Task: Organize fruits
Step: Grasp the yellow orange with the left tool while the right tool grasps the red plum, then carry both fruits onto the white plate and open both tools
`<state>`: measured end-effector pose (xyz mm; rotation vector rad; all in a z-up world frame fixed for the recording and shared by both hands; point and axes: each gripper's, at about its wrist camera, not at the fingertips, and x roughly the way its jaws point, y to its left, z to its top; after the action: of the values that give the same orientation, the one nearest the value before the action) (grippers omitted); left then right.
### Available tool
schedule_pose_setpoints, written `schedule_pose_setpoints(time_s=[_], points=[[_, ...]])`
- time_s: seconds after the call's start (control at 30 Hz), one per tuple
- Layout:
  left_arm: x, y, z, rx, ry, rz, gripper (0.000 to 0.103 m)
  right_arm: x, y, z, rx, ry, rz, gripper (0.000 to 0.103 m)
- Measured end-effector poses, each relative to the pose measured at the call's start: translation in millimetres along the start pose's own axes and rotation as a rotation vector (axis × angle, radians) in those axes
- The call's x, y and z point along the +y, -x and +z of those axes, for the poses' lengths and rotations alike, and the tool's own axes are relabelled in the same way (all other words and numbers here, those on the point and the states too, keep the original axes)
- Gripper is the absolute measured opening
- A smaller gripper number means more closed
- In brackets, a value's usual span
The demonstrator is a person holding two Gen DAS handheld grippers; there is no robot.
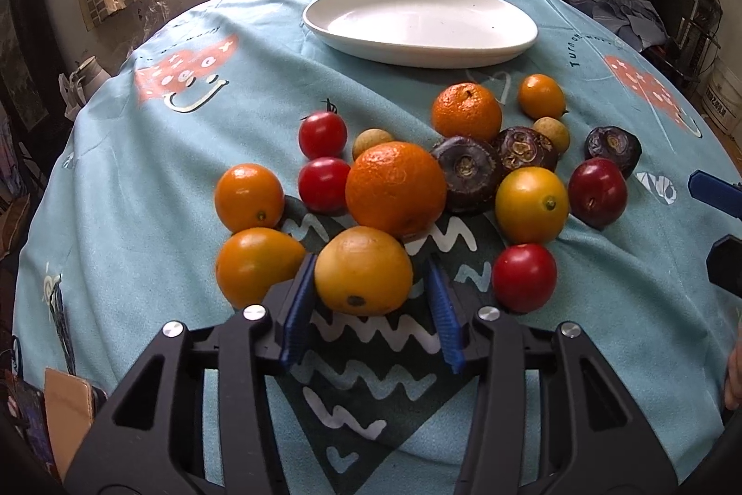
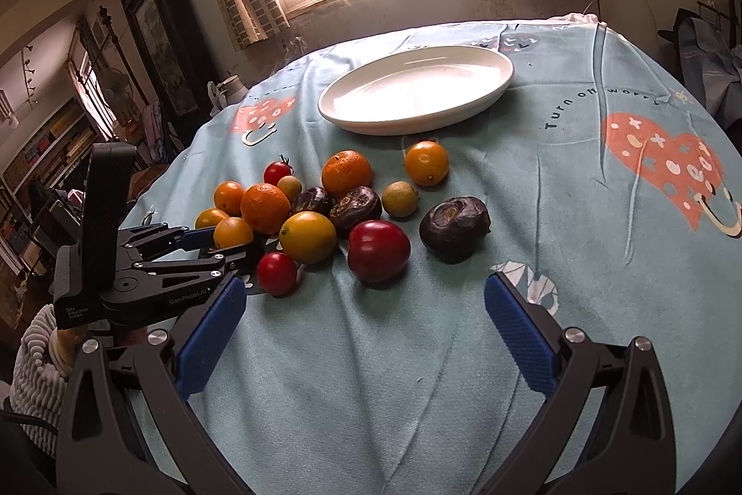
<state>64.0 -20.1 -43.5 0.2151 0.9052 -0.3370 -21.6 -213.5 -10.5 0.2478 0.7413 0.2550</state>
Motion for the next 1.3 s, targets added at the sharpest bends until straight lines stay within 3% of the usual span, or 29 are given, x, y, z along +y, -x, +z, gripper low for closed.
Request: schedule_pose_setpoints(time_s=[0.17, 0.33, 0.5, 0.67, 0.77, 1.07, 1.17, 1.3], points=[[14.5, 8.6, -5.3, -0.028, 0.066, -0.053, 0.039, 7.2, -7.1, 0.4, 0.050, 0.044, -0.021, 0.102], [5.7, 26.4, -12.2, -0.103, 0.035, -0.056, 0.039, 15.3, -26.5, 13.0, 0.115, 0.093, -0.052, 0.082], [6.9, 30.6, -13.6, -0.120, 0.040, -0.061, 0.039, 13.3, -54.0, 19.8, 0.184, 0.083, -0.044, 0.059], [7.6, 29.1, -14.5, -0.115, 0.037, -0.060, 0.039, 6.6, -61.7, 23.2, 0.159, 0.068, -0.071, 0.048], [8.2, 29.6, -14.5, -0.120, 0.039, -0.049, 0.039, -4.4, -72.3, 23.8, 0.207, 0.020, -0.046, 0.047], [8.2, 37.3, -11.9, -0.160, 0.033, 0.035, 0.039, -12.7, -67.4, 24.3, 0.185, -0.034, 0.001, 0.040], [14.6, 49.0, 12.4, -0.165, 0.037, 0.016, 0.039, -8.1, -51.6, 33.6, 0.143, -0.028, 0.021, 0.040], [15.0, 56.6, 64.7, -0.204, 0.023, 0.031, 0.039, -1.9, -38.0, 71.0, 0.066, 0.006, 0.006, 0.040]])
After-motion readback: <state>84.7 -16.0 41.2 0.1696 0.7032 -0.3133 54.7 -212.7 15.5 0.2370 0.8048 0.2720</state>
